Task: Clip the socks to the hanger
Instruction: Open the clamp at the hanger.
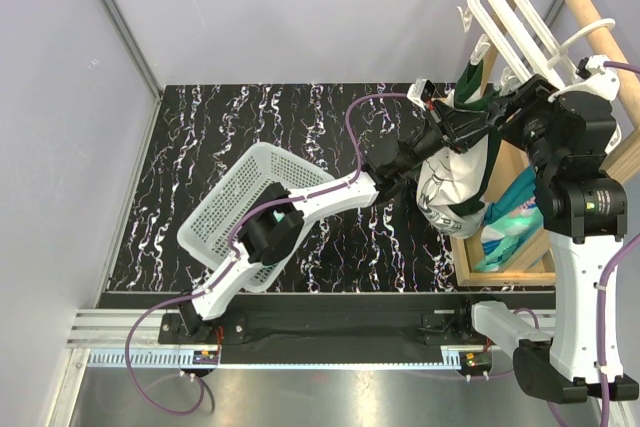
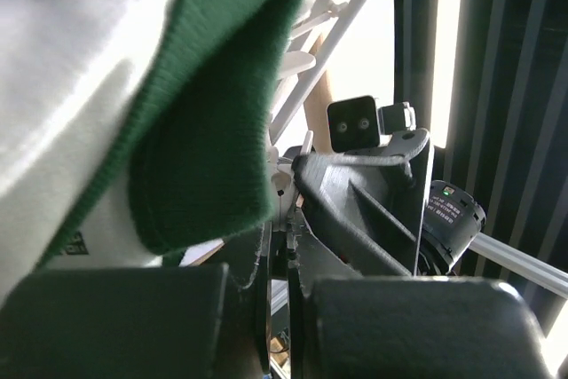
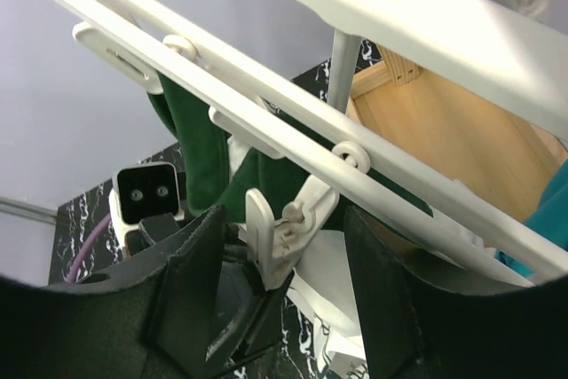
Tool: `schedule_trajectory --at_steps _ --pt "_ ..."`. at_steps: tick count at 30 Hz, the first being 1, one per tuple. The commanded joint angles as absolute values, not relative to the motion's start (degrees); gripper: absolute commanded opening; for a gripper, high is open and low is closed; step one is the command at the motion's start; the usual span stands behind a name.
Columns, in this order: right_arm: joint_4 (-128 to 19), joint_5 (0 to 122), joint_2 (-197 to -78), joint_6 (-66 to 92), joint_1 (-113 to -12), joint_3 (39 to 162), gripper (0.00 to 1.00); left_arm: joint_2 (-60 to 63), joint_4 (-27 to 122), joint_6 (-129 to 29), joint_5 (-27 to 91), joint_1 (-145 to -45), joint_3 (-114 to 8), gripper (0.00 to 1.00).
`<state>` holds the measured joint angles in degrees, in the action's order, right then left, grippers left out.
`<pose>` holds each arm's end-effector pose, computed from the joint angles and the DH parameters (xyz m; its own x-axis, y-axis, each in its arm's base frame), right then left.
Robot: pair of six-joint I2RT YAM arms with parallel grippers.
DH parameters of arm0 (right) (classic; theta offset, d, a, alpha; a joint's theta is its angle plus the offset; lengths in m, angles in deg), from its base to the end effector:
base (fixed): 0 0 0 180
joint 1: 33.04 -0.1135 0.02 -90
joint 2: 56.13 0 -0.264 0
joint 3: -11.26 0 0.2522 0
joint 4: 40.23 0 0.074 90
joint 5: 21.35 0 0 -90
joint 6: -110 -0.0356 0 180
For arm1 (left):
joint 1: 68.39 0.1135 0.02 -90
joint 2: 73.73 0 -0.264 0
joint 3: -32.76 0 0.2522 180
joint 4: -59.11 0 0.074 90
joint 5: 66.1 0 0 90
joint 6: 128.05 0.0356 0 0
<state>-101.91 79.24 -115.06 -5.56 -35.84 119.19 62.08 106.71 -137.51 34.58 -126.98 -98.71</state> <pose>0.1557 0.0011 0.5060 -0.1412 0.4177 -0.8975 0.2128 0.8982 0.3845 0.2759 -0.4644 0.3531 -0.9554 -0.2954 -0.0056 0.2029 -0.6422 -0.7392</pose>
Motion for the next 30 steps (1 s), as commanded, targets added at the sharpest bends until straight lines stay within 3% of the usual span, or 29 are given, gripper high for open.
schedule_trajectory --at_steps 1,7,16,21,25,28,30 --pt "-96.0 87.81 -115.54 -10.23 -34.88 120.03 0.63 57.41 114.43 -138.51 35.06 -126.93 -99.83 0.0" --pt "-95.83 88.17 -115.28 -10.93 -34.88 120.73 0.6 57.84 114.35 -138.77 34.8 -126.93 -99.83 0.0" --pt "-95.48 90.01 -114.75 -10.93 -34.88 120.64 0.45 58.46 114.61 -139.13 34.45 -126.93 -100.18 0.0" --pt "-95.48 89.92 -114.75 -11.02 -34.88 120.03 0.43 58.64 114.61 -139.3 34.36 -126.93 -100.27 0.0" --pt "-95.65 90.62 -114.14 -10.85 -34.88 119.85 0.48 58.73 114.79 -139.39 34.36 -126.93 -100.18 0.0" --pt "-95.13 91.94 -113.52 -10.85 -34.97 119.15 0.44 58.81 114.87 -139.39 34.18 -126.93 -100.09 0.0" --pt "-95.12 92.47 -113.43 -11.28 -34.97 118.89 0.35 58.81 114.87 -139.48 34.18 -126.93 -100.09 0.0"
